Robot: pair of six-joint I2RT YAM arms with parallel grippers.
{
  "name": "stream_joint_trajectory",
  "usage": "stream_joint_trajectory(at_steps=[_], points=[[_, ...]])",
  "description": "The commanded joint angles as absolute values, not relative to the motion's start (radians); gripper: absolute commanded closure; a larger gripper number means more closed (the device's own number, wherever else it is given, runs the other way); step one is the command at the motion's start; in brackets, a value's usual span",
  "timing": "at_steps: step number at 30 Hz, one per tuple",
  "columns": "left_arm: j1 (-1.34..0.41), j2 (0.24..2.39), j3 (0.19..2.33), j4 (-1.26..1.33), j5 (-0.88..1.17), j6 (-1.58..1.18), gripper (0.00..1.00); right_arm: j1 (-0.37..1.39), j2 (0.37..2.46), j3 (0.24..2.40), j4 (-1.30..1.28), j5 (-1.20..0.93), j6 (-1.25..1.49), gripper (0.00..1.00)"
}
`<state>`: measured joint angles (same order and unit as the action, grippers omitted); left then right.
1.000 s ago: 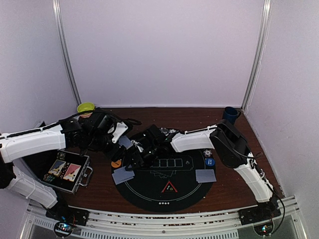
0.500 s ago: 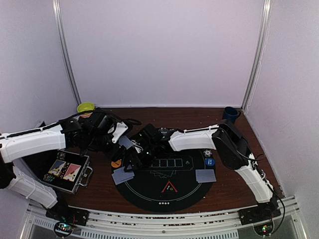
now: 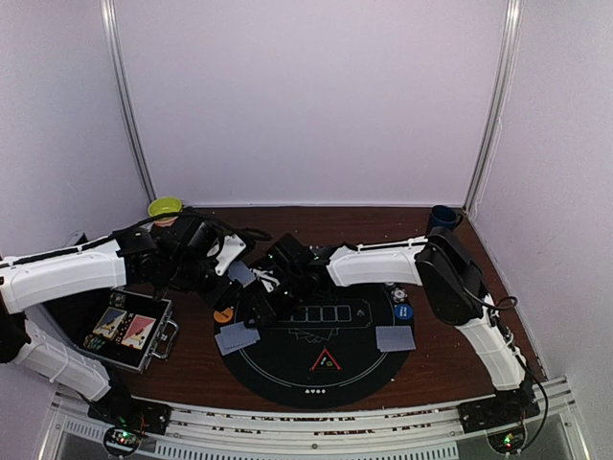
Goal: Distribute texas hold em gaming equipment
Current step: Adjust the poker card in the big blind area.
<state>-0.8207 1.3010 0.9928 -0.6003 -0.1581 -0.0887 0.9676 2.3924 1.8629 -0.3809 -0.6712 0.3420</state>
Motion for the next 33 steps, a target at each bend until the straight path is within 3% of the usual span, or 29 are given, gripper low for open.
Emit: stream_joint_trajectory(at_steps=[1,19,33], points=[[-0.815,1.275,0.992,-0.558,-0.163,-0.086,0.36,0.985,2.387,1.888,-0.412,-0.661,0.324,0.40],[-0.815,1.272,0.987,-0.558,-0.161,-0.083,0.36,1.008,2.436,1.940,-0.426,-0.709,0.317,0.38],[-0.815,1.298,1.013,-0.559,-0.140,-0.067,0.36,0.893,2.260,1.831,-0.373,-0.782,0.333,0.30]])
